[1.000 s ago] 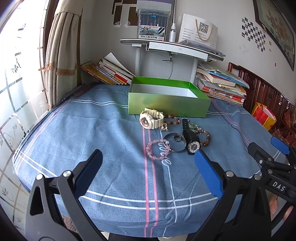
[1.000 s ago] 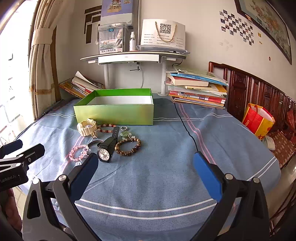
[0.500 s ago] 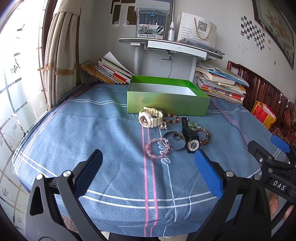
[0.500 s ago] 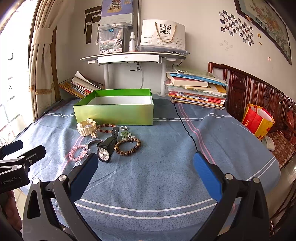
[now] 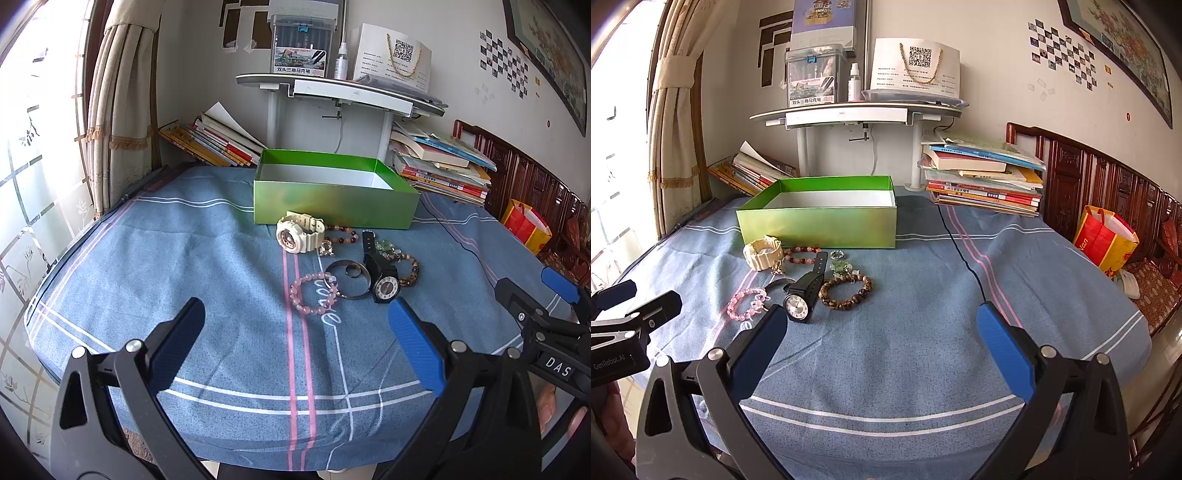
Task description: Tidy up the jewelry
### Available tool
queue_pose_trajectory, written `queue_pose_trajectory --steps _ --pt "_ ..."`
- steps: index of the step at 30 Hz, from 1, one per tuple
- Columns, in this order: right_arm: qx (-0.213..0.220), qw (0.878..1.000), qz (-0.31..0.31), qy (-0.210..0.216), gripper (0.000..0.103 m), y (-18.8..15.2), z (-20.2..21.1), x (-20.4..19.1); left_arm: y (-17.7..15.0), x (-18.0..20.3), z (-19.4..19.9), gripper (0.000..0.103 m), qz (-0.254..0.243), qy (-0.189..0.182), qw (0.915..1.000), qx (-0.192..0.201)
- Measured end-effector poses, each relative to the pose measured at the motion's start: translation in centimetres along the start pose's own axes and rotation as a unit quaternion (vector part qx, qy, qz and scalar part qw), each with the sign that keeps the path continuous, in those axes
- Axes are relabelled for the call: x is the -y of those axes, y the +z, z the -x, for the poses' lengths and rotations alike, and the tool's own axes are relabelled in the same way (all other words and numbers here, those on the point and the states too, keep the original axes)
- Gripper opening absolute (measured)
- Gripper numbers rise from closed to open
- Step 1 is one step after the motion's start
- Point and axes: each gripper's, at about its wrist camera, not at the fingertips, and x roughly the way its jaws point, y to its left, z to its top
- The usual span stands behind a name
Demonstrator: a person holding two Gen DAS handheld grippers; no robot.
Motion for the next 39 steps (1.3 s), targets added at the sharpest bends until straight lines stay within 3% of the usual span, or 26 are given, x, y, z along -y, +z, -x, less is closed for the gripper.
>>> queue_pose_trajectory --steps 39 --pt "0.003 1.0 -0.003 0.007 0.1 0.15 0.07 -0.29 -0.14 -0.08 0.36 0.098 -0.007 0.001 1.0 0.002"
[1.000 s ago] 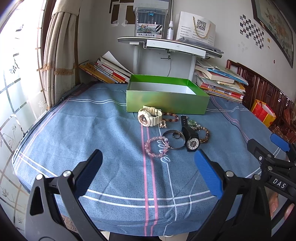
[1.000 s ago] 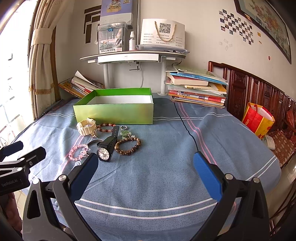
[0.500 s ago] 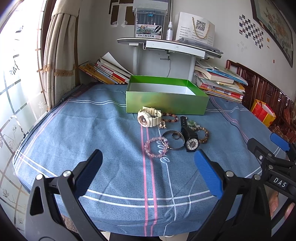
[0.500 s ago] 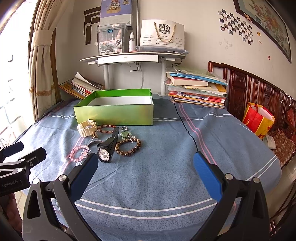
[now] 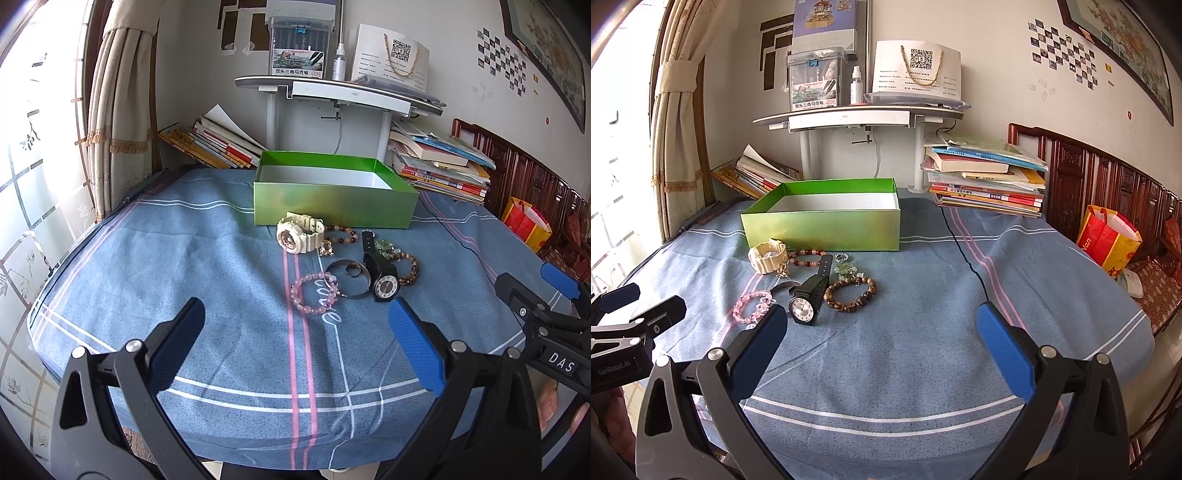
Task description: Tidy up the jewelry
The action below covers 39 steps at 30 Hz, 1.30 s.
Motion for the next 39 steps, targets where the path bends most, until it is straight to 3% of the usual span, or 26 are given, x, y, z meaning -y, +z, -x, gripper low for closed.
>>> queue_pose_trajectory --steps 12,29,34,39 --pt "-0.009 1.0 -0.005 0.005 0.1 -0.4 -0.7 -0.1 -0.3 -0.3 -1.4 0.098 0.001 0.0 0.9999 -0.012" --pt "-0.052 0.999 -0.007 0.005 0.1 -1.2 -6.3 0.2 -0.5 -1.1 -6.7 0.098 0.017 0.0 0.9986 -0.049" --pt "-0.053 0.998 -0.001 0.017 0.1 -0.7 -7.7 -0.2 0.3 -1.8 -8.2 0.098 0.043 -0.005 0.9977 -0.053" --pt "-0.067 0.995 0.014 0.067 0.1 0.0 -9.3 -2.1 1.5 -2.4 -9.2 0.098 0.047 0.007 0.9976 -0.049"
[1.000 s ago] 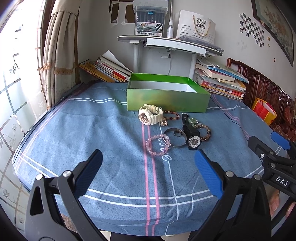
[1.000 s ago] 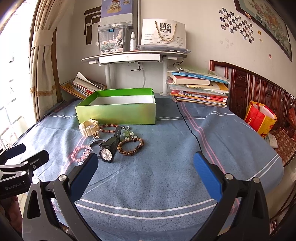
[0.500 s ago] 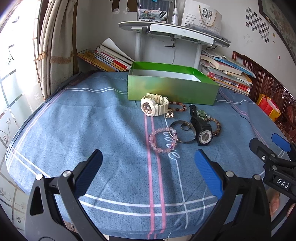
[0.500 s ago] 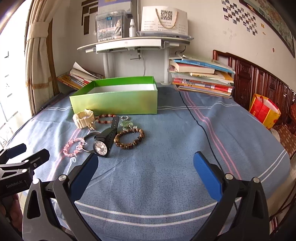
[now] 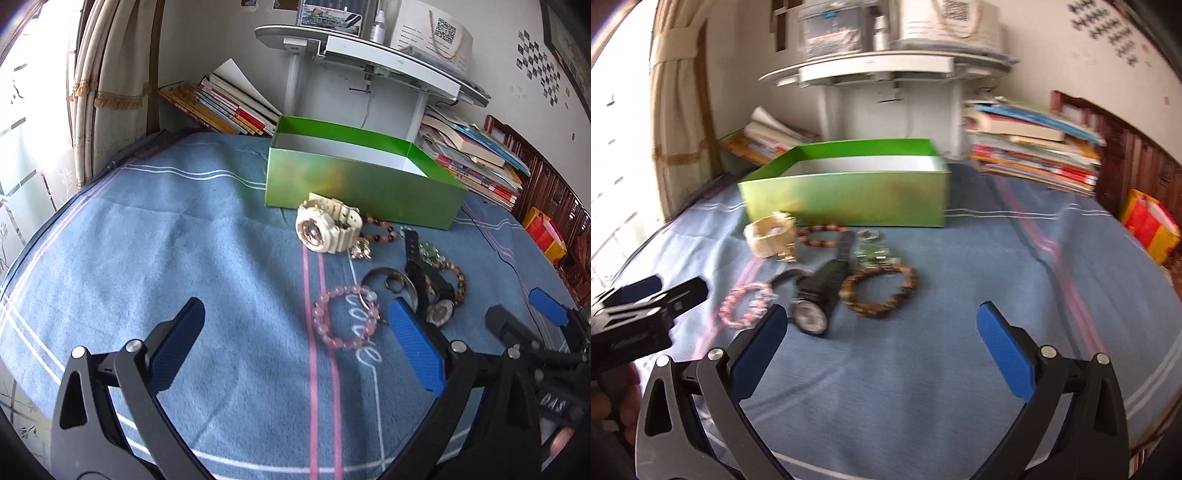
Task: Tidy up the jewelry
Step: 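Reach the left tool to the white wristwatch while the right tool approaches the black watch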
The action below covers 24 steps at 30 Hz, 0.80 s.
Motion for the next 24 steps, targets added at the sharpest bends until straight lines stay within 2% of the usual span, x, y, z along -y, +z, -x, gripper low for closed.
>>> queue_pose_trajectory --steps 3,5,6,8,12,15,16,17,21,22,23,24 --pt "-0.006 1.0 0.026 0.01 0.098 0.3 -1.1 -1.9 0.7 -0.3 -0.5 0.099 0.002 0.006 1.0 -0.002" --pt "-0.016 0.999 0.034 0.012 0.085 0.3 -1.9 -2.8 0.9 -0.6 -0.7 0.099 0.005 0.008 1.0 -0.002" --pt "-0.023 0.999 0.033 0.012 0.082 0.3 -2.3 -3.0 1.1 -0.8 -0.9 0.099 0.005 0.008 1.0 -0.003" --pt "-0.039 0.999 0.026 0.019 0.071 0.3 -3.3 -3.2 1.1 -1.0 -1.0 0.099 0.004 0.009 0.9999 -0.004" --pt "-0.047 0.999 0.016 0.018 0.063 0.3 -4.2 -3.8 1.2 -1.4 -1.2 0.099 0.003 0.009 0.9999 -0.005" --pt "-0.052 0.998 0.017 0.024 0.047 0.2 -4.5 -4.4 1.1 -1.7 -1.3 0.099 0.001 0.009 0.9999 -0.007" --pt "-0.052 0.998 0.016 0.029 0.038 0.1 -4.5 -4.4 1.1 -1.7 -1.3 0.099 -0.001 0.009 0.9999 -0.008" --pt "-0.051 0.998 0.014 0.034 0.035 0.1 -4.6 -4.5 1.2 -1.8 -1.3 0.099 -0.002 0.009 0.9999 -0.009" --pt "-0.038 0.998 0.001 0.056 0.031 0.0 -4.1 -4.3 1.8 -1.8 -1.7 0.099 -0.008 0.008 0.9999 -0.009" --pt "-0.033 0.998 -0.002 0.059 0.026 0.1 -3.9 -4.2 2.0 -1.6 -1.9 0.099 -0.011 0.009 0.9998 -0.01" --pt "-0.018 0.997 -0.005 0.071 0.012 0.2 -3.3 -4.0 2.3 -1.4 -2.3 0.099 -0.016 0.012 0.9997 -0.013" --pt "-0.005 0.997 -0.007 0.076 0.009 0.4 -2.7 -3.8 2.7 -1.2 -2.8 0.099 -0.021 0.013 0.9996 -0.014"
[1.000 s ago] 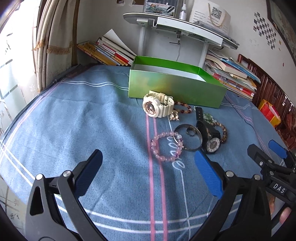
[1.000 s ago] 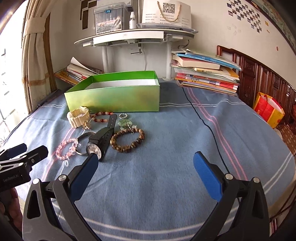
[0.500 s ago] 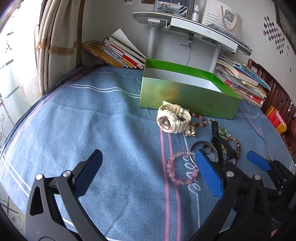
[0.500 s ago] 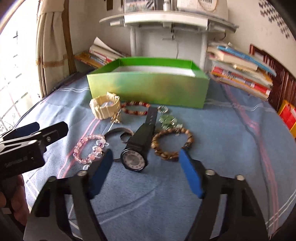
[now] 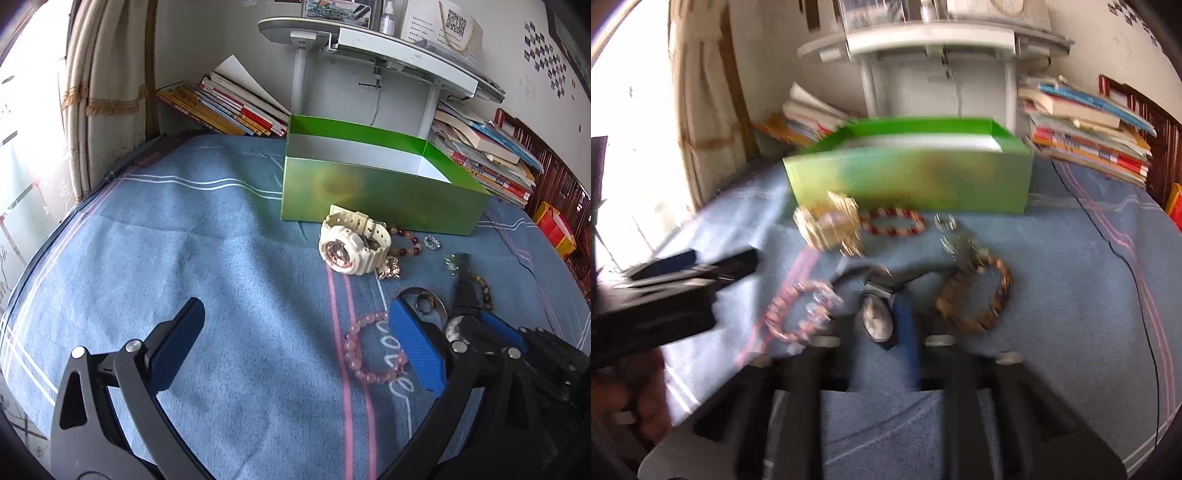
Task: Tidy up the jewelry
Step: 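Reach the left tool to the white wristwatch while the right tool approaches the black watch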
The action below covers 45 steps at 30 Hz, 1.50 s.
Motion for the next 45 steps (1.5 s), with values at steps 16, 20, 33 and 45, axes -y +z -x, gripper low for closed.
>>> queue_pose_trajectory --steps 16,20,33,45 --pt "0.019 0.999 0.027 0.006 0.044 0.4 1.4 1.2 4.2 2.6 -7.8 0.098 0.028 -0.008 0.996 -0.085" --pt "0.007 0.999 0.045 0.017 0.046 0.3 0.8 0.7 4.2 2.2 -8.9 0.094 0.057 -0.023 0.993 -0.101" --pt "-0.046 0.996 0.046 0.064 0.015 -0.2 -1.3 0.7 4.9 1.4 -8.4 0.081 0.109 -0.044 0.9898 -0.08" --pt "-0.038 0.995 0.03 0.09 0.008 -0.3 -0.7 1.1 5.0 0.9 -9.3 0.048 0.137 -0.081 0.9843 -0.077"
